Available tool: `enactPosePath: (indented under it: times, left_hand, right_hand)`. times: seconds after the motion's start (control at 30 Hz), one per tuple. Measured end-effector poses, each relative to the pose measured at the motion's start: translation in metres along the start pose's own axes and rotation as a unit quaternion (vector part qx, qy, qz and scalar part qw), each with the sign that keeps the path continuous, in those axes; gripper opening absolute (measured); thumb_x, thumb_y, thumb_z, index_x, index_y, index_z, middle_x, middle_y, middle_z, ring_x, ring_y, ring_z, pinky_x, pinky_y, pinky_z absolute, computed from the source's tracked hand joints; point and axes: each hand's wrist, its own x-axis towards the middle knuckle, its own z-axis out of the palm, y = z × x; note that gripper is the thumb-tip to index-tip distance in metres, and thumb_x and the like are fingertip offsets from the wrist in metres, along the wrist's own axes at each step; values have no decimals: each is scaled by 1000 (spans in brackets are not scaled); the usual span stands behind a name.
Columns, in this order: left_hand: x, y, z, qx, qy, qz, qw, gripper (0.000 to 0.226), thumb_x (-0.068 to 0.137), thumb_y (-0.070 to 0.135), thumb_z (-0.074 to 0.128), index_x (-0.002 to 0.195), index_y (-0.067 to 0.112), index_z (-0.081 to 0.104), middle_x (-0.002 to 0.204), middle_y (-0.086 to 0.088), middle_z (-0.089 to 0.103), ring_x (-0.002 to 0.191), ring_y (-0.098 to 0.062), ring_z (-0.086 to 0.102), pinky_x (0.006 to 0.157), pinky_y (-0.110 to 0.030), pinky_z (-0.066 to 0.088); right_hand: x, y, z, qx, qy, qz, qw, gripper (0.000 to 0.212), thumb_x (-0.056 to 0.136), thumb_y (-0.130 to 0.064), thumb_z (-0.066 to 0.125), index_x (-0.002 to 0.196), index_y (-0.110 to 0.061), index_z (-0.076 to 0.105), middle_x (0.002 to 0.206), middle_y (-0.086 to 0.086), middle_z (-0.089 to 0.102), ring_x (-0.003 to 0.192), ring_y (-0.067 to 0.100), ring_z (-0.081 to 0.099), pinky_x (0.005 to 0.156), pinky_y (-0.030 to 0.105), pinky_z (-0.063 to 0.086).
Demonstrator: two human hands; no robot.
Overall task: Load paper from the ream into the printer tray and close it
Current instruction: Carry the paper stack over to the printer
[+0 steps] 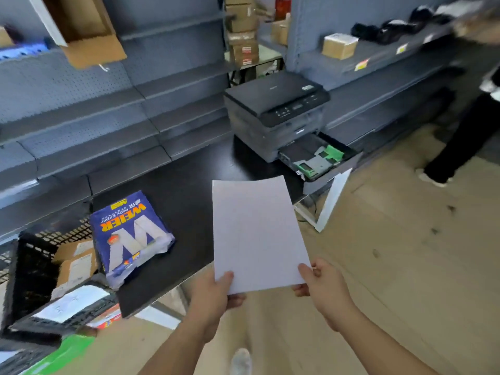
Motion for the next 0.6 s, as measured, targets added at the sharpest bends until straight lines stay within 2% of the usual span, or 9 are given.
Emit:
enactPosePath:
  times: [0.1,0.13,0.27,0.43,0.5,0.57,0.6]
  left_hand:
    - [13,32,55,38,-62,24,997,17,103,11,47,108,14,63,87,-12,72,58,-22,66,58,-34,58]
    - [17,42,73,49,-85,29,995,18,103,11,46,109,14,63,90,-12,72,60,-22,66,59,-34,59]
    - [32,70,140,90,-184,47,978,24,103,12,44,109,16,66,96,-11,73,66,-22,65,65,-36,60]
    - [55,99,211,132,-281,62,949,28,102,9,42,109,17,68,83,-7,70,59,-20,58,60,-35,52]
    - [67,109,237,138,-316,70,936,28,102,7,42,110,15,67,81,-10,68,56,-22,56,59,-35,50]
    - [81,117,260,152,-330,66,929,25,100,7,44,112,8,65,82,-14,68,55,-22,58,54,-32,51]
    - [86,119,270,156,-340,61,925,24,100,7,44,114,5,64,83,-15,69,55,-21,59,53,-31,52]
  right_hand:
    - [6,-5,-48,36,68,2,997,14,99,-18,54,94,-8,63,78,13,77,59,24,72,69,40,57]
    - [8,-6,-63,44,90,4,995,14,100,-18,54,94,-9,62,78,12,77,60,23,73,70,40,56]
    - [13,-10,-115,88,176,10,980,13,99,-19,54,98,-12,65,74,9,77,62,19,74,63,29,54]
    - [21,-16,-159,118,276,26,953,13,97,-19,55,98,-14,67,73,8,78,64,24,76,78,45,60]
    - [26,-21,-172,132,307,29,942,14,98,-20,55,99,-14,67,74,8,78,67,26,76,77,41,61]
    - [31,-26,-183,139,334,38,932,13,98,-20,54,98,-14,66,76,7,79,68,28,76,64,30,58]
    - [33,-28,-188,141,345,43,927,13,98,-21,54,97,-14,65,78,7,79,68,28,76,61,28,54]
